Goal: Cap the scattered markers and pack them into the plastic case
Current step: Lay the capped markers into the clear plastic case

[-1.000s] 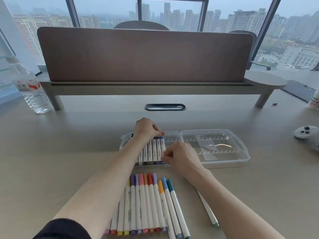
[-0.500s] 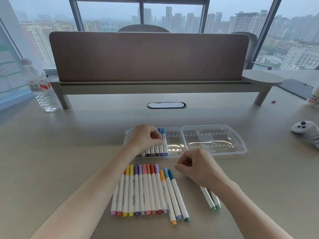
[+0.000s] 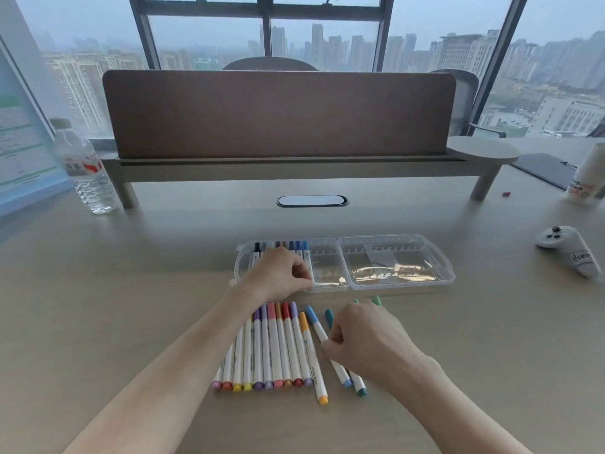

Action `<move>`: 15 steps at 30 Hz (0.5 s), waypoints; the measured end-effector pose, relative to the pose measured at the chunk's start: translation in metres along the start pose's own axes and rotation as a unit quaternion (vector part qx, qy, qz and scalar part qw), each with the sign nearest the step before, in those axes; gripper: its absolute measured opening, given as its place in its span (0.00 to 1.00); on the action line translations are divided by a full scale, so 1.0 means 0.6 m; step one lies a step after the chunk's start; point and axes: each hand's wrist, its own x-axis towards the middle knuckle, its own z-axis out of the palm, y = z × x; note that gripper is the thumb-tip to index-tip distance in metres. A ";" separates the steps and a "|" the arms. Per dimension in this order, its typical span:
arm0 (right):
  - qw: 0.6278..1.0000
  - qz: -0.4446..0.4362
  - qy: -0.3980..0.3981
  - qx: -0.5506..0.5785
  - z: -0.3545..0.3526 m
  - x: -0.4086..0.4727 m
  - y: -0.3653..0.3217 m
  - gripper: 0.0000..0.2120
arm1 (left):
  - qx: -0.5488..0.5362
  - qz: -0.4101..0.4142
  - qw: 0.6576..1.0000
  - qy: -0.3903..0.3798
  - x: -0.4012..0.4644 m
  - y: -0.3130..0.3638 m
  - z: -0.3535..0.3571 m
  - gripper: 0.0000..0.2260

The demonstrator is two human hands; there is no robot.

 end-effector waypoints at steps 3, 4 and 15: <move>0.999 0.011 -0.013 -0.028 -0.002 -0.001 -0.009 0.16 | 0.002 0.000 1.000 0.003 -0.002 0.002 -0.002 0.03; 0.999 0.014 -0.013 -0.026 -0.003 -0.001 -0.011 0.16 | 0.004 0.000 1.000 0.005 -0.003 0.002 -0.003 0.04; 0.994 0.039 0.061 0.080 0.001 0.030 0.009 0.15 | -0.123 -0.032 0.992 -0.019 0.002 -0.003 -0.017 0.10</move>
